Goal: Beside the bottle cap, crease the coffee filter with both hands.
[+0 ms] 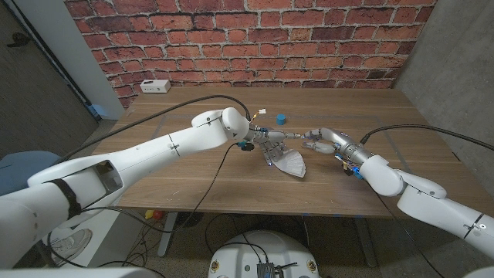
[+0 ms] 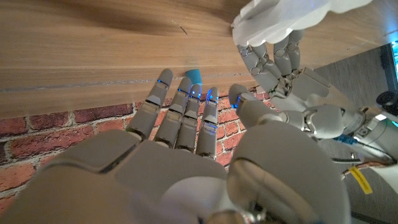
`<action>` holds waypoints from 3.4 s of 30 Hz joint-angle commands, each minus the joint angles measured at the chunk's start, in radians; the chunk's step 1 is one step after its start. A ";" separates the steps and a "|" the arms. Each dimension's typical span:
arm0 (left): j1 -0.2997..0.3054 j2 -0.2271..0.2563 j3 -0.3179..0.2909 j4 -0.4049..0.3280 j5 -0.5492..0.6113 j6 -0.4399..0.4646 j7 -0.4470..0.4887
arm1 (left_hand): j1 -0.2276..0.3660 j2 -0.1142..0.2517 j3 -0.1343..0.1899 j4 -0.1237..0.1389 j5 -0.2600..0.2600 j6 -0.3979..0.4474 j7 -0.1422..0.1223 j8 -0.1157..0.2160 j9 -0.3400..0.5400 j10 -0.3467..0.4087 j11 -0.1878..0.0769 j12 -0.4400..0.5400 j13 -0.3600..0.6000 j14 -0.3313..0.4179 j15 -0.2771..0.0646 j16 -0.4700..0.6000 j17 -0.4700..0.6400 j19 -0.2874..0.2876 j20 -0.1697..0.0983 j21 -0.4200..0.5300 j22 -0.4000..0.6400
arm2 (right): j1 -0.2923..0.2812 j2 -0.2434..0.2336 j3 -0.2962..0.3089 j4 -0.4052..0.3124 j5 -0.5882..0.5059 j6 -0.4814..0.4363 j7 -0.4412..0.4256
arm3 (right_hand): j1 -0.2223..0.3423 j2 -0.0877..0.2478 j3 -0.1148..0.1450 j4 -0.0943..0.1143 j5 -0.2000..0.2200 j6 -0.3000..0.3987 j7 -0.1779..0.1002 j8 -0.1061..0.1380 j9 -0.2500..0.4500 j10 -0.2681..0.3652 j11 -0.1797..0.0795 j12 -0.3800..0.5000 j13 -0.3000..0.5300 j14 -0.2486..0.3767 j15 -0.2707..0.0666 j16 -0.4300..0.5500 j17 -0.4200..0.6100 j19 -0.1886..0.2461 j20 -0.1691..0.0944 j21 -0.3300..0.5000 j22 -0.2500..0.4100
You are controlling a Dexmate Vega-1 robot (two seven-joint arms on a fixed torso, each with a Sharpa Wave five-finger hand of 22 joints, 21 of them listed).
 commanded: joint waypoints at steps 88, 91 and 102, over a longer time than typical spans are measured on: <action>0.270 0.063 -0.322 0.073 0.023 -0.764 0.352 | 0.077 0.090 -0.305 -0.017 0.090 0.532 0.001 0.168 0.031 0.356 0.050 0.110 0.041 -0.102 -0.006 0.041 0.031 -0.408 0.043 -0.062 0.040 | 0.334 0.001 -0.343 -0.139 -0.039 -0.437 0.390 | 0.496 0.042 0.118 0.023 0.035 0.111 -0.080 0.006 0.001 0.121 -0.095 0.015 -0.001 -0.054 -0.095 -0.024 0.019 -0.124 -0.066 0.129 0.040; 0.244 0.057 -0.312 0.107 0.056 -0.807 0.309 | 0.080 0.109 -0.307 -0.015 0.089 0.591 0.012 0.185 0.030 0.383 0.042 0.120 0.046 -0.085 -0.015 0.047 0.032 -0.412 0.025 -0.059 0.039 | 0.332 0.002 -0.343 -0.138 -0.038 -0.431 0.384 | 0.495 0.042 0.120 0.023 0.035 0.110 -0.080 0.005 0.001 0.119 -0.089 0.014 -0.001 -0.053 -0.095 -0.024 0.019 -0.123 -0.066 0.131 0.040; 0.178 0.028 -0.266 0.107 0.222 -0.746 0.192 | 0.062 0.139 -0.360 -0.006 0.089 0.741 0.033 0.243 0.062 0.573 0.034 0.210 0.106 0.140 -0.047 0.164 0.089 -0.308 -0.007 0.036 0.082 | 0.318 -0.001 -0.334 -0.146 -0.037 -0.429 0.360 | 0.492 0.043 0.125 0.022 0.037 0.101 -0.081 -0.002 0.001 0.111 -0.091 0.008 -0.001 -0.051 -0.095 -0.026 0.020 -0.122 -0.066 0.136 0.038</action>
